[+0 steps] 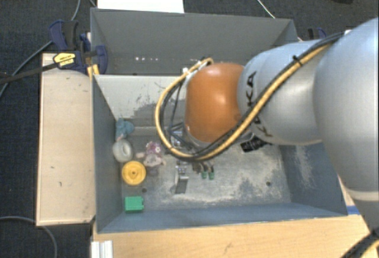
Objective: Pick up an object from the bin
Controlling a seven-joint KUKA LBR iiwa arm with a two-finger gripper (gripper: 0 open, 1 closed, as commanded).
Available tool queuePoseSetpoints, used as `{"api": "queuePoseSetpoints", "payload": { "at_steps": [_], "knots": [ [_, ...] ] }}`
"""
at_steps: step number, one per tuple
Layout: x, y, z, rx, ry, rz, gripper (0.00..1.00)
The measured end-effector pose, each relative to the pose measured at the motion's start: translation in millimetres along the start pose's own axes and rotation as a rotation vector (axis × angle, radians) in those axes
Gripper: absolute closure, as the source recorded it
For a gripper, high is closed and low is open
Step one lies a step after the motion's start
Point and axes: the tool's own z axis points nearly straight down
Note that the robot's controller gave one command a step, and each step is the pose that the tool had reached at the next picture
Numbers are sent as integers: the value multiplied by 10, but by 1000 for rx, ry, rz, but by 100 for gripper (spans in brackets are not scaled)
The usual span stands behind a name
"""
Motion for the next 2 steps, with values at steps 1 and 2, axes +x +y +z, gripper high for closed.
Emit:
{"api": "queuePoseSetpoints", "payload": {
  "at_steps": [1, 2],
  "knots": [
    [-22, -7, -42, -1, -8, 6, 0],
    [-298, 22, 92, -2, -5, 233, 0]
  ]
}}
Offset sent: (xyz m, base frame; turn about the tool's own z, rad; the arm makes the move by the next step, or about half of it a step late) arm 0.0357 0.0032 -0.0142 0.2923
